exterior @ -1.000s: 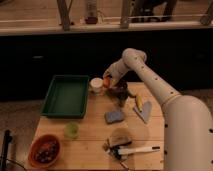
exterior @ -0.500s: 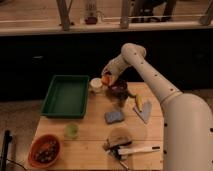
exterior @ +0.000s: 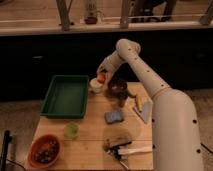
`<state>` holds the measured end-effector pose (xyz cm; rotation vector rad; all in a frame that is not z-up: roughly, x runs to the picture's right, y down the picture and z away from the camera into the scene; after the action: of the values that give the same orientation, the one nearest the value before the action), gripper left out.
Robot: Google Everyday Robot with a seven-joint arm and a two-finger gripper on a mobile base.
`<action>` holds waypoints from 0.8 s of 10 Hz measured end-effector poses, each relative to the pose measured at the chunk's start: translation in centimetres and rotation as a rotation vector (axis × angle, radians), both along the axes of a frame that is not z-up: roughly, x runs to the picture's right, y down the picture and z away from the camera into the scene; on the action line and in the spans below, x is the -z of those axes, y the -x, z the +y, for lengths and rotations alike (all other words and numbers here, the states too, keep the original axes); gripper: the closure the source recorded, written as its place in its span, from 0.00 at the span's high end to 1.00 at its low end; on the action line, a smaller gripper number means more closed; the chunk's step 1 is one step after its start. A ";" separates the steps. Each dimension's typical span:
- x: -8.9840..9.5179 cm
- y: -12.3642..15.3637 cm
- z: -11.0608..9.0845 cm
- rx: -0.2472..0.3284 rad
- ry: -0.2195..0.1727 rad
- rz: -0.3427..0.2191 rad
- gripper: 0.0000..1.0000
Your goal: Place apple in paper cup
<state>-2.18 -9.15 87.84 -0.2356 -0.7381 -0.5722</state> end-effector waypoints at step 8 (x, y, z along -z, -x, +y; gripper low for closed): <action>-0.4 1.1 0.6 0.092 0.023 0.011 0.00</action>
<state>-3.28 -8.52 88.26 -0.2945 -0.7261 -0.6497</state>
